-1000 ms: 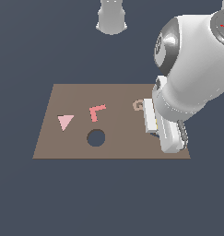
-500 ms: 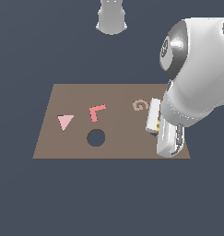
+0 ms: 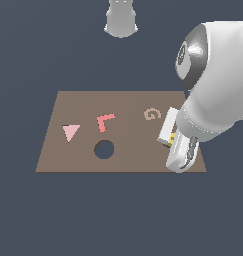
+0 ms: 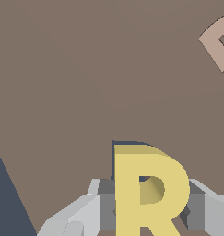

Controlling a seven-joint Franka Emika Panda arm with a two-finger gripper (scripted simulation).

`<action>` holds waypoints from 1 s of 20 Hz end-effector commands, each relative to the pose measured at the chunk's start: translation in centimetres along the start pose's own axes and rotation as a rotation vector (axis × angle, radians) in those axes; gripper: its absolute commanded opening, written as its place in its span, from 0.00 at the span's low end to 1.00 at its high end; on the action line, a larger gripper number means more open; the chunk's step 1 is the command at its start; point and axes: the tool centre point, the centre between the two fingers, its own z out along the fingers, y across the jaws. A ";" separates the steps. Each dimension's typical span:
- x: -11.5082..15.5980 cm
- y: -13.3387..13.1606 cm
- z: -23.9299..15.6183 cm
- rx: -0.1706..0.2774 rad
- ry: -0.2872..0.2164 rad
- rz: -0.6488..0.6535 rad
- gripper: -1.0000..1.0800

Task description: Insert a designated object into the corresponding slot on a board.

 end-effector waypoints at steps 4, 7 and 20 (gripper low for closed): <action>-0.1 -0.2 0.0 0.000 0.000 0.028 0.00; -0.1 -0.1 0.0 0.000 0.000 0.026 0.00; -0.1 -0.1 1.0 0.000 0.000 0.028 0.96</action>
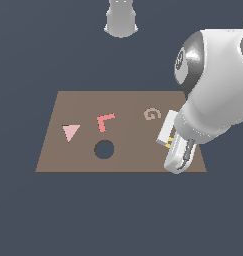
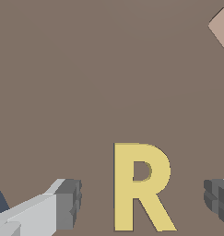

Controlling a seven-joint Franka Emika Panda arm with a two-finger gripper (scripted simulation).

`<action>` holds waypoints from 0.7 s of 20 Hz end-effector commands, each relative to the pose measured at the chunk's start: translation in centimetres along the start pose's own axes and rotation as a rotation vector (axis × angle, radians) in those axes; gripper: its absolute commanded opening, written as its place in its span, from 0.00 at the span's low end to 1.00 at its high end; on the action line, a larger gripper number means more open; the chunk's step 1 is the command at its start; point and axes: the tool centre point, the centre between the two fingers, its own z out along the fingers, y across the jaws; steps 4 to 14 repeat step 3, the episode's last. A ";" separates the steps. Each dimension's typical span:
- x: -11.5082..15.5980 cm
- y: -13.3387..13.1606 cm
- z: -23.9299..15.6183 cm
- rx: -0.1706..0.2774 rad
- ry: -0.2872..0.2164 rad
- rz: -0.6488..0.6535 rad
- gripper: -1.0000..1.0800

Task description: Insert a designated object into the corresponding slot on a board.

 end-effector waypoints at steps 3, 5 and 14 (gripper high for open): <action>0.0 0.0 0.0 0.000 0.000 0.000 0.96; 0.0 0.0 0.0 0.000 0.000 0.000 0.96; 0.0 0.0 0.0 0.000 0.000 0.000 0.96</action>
